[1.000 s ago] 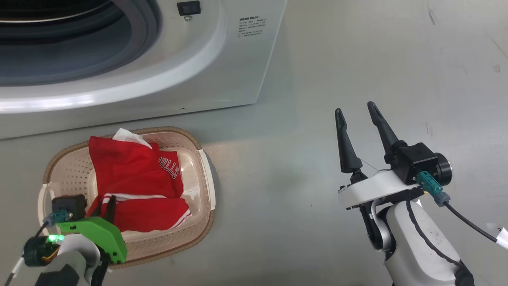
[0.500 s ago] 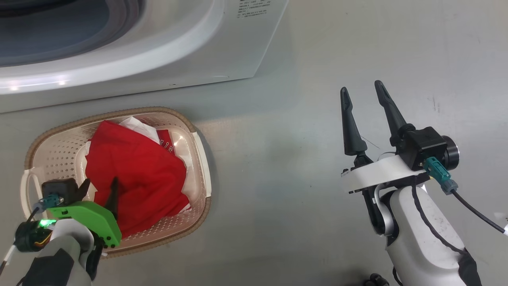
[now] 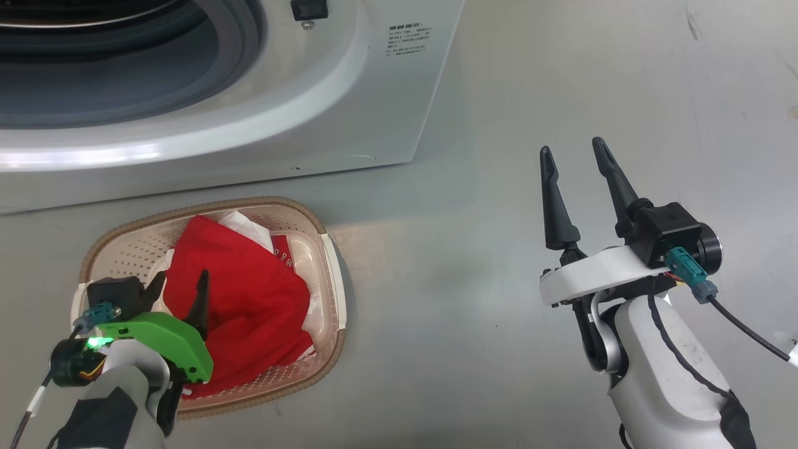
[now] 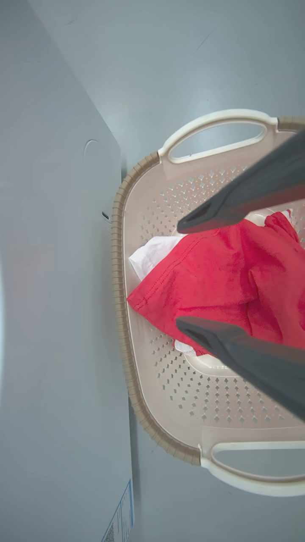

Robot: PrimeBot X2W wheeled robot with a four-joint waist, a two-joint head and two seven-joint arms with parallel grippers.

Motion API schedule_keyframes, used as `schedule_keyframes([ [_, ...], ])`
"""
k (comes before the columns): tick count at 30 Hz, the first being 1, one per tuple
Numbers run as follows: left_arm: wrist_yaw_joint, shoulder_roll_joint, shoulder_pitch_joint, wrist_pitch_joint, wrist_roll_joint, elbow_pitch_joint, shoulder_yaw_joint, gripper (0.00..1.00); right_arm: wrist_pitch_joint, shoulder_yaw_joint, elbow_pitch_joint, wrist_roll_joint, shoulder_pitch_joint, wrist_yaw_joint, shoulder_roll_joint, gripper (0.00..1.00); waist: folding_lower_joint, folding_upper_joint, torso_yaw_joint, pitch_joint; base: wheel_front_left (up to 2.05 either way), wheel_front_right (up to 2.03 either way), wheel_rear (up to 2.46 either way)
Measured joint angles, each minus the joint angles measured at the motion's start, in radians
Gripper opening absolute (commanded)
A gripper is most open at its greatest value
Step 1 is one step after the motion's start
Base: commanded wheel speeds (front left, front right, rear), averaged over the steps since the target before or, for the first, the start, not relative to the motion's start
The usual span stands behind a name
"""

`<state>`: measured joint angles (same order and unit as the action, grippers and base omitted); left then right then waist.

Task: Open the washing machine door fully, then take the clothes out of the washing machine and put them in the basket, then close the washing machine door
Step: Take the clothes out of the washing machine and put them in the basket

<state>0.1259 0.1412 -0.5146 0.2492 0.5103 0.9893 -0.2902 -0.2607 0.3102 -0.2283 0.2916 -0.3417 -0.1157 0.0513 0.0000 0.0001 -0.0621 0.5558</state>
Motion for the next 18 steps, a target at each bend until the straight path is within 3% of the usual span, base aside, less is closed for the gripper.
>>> schedule_keyframes([
  [18,0.0,0.017,0.098,0.002,-0.026,-0.277,0.119,1.0,0.0,-0.049,-0.039,0.016,0.063,0.036,0.0,1.0,0.0,-0.0001,0.047,-0.211,0.0,0.0,0.0],
])
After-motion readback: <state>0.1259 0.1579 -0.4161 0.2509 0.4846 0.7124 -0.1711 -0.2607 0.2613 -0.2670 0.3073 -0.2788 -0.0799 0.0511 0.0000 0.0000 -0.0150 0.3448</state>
